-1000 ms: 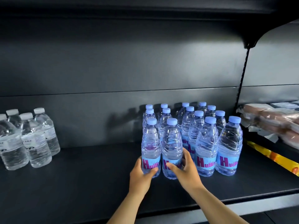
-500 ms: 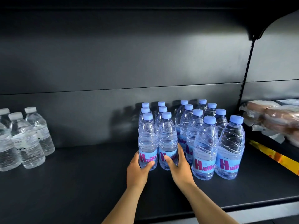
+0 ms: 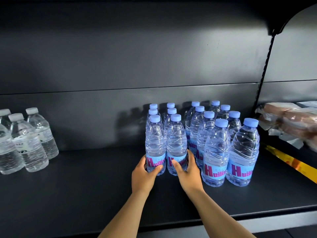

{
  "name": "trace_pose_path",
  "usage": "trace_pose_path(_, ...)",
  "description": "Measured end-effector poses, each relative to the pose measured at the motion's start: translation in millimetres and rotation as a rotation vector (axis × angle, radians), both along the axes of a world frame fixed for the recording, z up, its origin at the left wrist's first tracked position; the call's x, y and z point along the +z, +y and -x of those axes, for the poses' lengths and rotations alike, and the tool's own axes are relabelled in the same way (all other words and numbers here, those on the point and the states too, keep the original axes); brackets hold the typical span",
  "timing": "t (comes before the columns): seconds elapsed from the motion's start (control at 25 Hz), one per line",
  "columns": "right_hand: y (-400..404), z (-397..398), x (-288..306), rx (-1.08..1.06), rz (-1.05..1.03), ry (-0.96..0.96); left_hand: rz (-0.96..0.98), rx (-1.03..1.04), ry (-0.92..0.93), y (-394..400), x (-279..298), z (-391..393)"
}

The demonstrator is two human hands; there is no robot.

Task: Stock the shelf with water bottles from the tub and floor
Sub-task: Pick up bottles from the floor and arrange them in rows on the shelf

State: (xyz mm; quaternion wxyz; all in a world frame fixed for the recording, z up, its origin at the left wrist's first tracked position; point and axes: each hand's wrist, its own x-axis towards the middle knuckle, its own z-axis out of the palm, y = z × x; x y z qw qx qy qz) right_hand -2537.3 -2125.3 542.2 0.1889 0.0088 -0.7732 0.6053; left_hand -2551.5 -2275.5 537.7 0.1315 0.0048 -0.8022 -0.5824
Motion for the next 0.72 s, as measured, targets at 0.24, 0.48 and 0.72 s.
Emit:
trace_pose_path(0.24, 0, 1, 1, 0.007, 0.026, -0.020, -0.014, 0.005, -0.014, 2, 2, -2)
trace_pose_path(0.48, 0, 3, 0, -0.003, -0.034, 0.002, 0.026, 0.026, -0.011, 4, 4, -2)
trace_pose_path(0.72, 15, -20, 25, 0.047, -0.180, 0.056, 0.327, 0.073, -0.053, -6, 42, -23)
